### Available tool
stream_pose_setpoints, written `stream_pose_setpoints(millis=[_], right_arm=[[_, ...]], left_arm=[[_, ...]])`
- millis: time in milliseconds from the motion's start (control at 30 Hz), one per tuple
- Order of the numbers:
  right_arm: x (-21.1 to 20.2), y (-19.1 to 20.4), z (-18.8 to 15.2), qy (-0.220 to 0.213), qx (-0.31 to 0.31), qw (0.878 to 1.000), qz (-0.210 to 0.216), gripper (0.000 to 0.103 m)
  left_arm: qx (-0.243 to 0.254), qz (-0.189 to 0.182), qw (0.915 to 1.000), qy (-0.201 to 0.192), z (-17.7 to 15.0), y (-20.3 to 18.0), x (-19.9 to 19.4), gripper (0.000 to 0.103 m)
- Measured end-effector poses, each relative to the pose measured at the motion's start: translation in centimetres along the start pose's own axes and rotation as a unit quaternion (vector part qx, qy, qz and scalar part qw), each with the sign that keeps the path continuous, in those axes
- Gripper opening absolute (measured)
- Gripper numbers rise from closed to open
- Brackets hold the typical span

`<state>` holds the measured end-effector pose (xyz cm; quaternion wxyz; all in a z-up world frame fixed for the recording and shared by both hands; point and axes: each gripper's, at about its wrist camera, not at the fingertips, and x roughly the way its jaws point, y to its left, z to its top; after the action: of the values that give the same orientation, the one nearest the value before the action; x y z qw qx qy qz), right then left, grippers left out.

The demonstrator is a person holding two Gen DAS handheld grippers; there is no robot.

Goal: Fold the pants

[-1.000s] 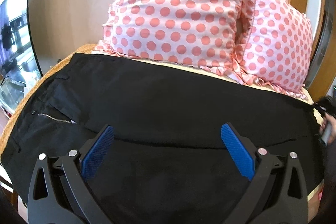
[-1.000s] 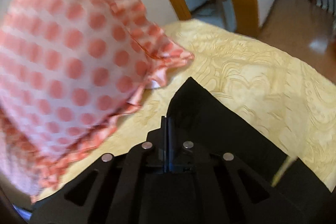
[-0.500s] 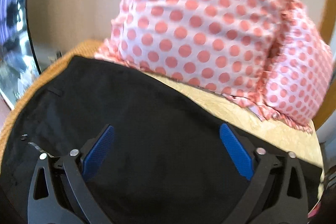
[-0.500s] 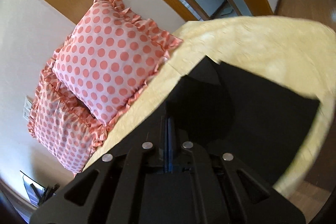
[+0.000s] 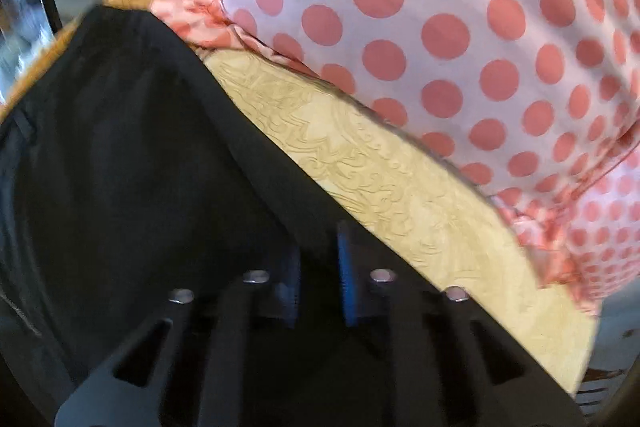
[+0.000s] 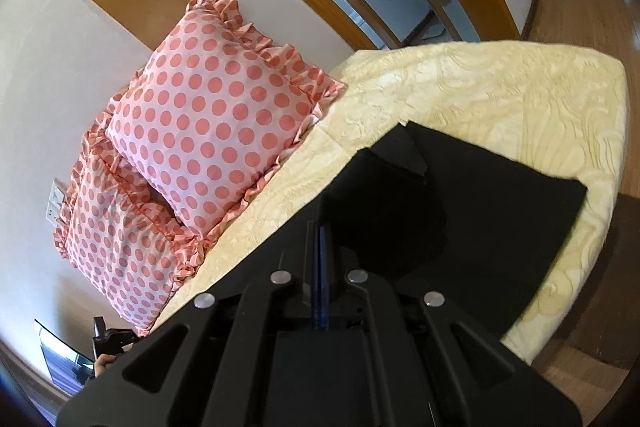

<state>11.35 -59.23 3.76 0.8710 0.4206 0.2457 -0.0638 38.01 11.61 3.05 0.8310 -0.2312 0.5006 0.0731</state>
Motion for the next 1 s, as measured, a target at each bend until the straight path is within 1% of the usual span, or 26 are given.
stream_pose_setpoints(millis=[33,67,100,167,200,300,367,400,433,467,533,567,600,633,667,733,800,833,867,900,933,967,1000], right_arm=[[0.1,-0.1,0.2,0.001,0.002,1.0,0.001,0.0],[0.1,-0.2,0.4,0.0,0.002,1.0,0.002,0.0],[0.2,-0.3,0.5,0.0,0.003,1.0,0.001,0.0],[0.0,-0.6,0.7,-0.004,0.005,1.0,-0.002,0.0],[-0.2,-0.7,0.7,-0.006,0.006,1.0,-0.004,0.0],[-0.7,-1.6,0.6,-0.008,0.017,1.0,-0.01,0.0],[-0.9,-2.5,0.4,-0.004,0.027,0.999,-0.017,0.0],[-0.9,-2.7,0.3,-0.001,0.031,0.999,-0.019,0.0],[-0.9,-3.0,0.2,0.002,0.035,0.999,-0.02,0.0],[-0.9,-3.3,0.1,0.006,0.039,0.999,-0.022,0.001],[-0.7,-3.6,-0.2,0.018,0.043,0.999,-0.026,0.001],[-0.6,-3.8,-0.3,0.027,0.046,0.998,-0.029,0.006],[-0.5,-3.9,-0.4,0.033,0.051,0.998,-0.035,0.008],[-0.5,-4.2,-0.4,0.039,0.059,0.997,-0.037,0.016],[-0.4,-4.4,-0.4,0.045,0.066,0.996,-0.036,0.034],[-0.5,-4.4,-0.4,0.049,0.073,0.995,-0.037,0.052],[-0.6,-4.4,-0.4,0.047,0.073,0.996,-0.034,0.051],[-0.5,-4.4,-0.4,0.047,0.074,0.996,-0.035,0.048],[-0.3,-4.6,-0.5,0.048,0.079,0.995,-0.039,0.036],[0.0,-4.9,-0.5,0.054,0.084,0.994,-0.044,0.027],[0.4,-5.3,-0.7,0.061,0.093,0.993,-0.047,0.008],[1.0,-5.7,-0.8,0.069,0.1,0.992,-0.043,0.002],[1.3,-6.0,-0.8,0.069,0.099,0.992,-0.034,0.001]], left_arm=[[-0.012,-0.02,0.9997,-0.012,-0.5,0.7,-0.9,0.009],[-0.012,-0.029,0.9993,-0.022,-0.9,1.2,-1.9,0.009],[-0.008,-0.034,0.9989,-0.032,-1.6,1.6,-3.1,0.009],[0.007,-0.047,0.9968,-0.065,-3.9,2.5,-6.7,0.009],[0.019,-0.057,0.9941,-0.09,-6.0,3.2,-9.5,0.009],[0.037,-0.072,0.9869,-0.139,-10.4,4.6,-15.0,0.009],[0.046,-0.076,0.9805,-0.175,-15.1,6.1,-18.7,0.009],[0.047,-0.075,0.9793,-0.182,-15.7,6.6,-19.3,0.009],[0.046,-0.068,0.9779,-0.192,-18.3,7.5,-20.4,0.009],[0.043,-0.066,0.9778,-0.194,-19.1,8.4,-20.6,0.009],[0.027,-0.059,0.9792,-0.192,-21.7,10.1,-20.5,0.009],[0.019,-0.053,0.9805,-0.188,-22.7,10.7,-20.0,0.009],[0.015,-0.049,0.9816,-0.184,-23.4,11.2,-19.6,0.009],[0.012,-0.046,0.9821,-0.182,-23.7,11.2,-19.1,0.009],[0.01,-0.041,0.9824,-0.182,-24.1,11.4,-18.7,0.009],[0.006,-0.039,0.9834,-0.177,-24.4,11.7,-18.2,0.009],[0.004,-0.041,0.9832,-0.178,-24.6,11.9,-18.2,0.009],[0.005,-0.04,0.9828,-0.18,-24.6,11.8,-18.3,0.009],[0.007,-0.039,0.9826,-0.181,-24.6,11.8,-18.3,0.009],[0.007,-0.038,0.9825,-0.182,-24.6,11.8,-18.3,0.009],[0.005,-0.04,0.9826,-0.181,-24.6,11.8,-18.3,0.009],[0.004,-0.042,0.9824,-0.182,-24.5,11.8,-18.4,0.009],[0.003,-0.044,0.9822,-0.183,-24.5,11.8,-18.4,0.009]])
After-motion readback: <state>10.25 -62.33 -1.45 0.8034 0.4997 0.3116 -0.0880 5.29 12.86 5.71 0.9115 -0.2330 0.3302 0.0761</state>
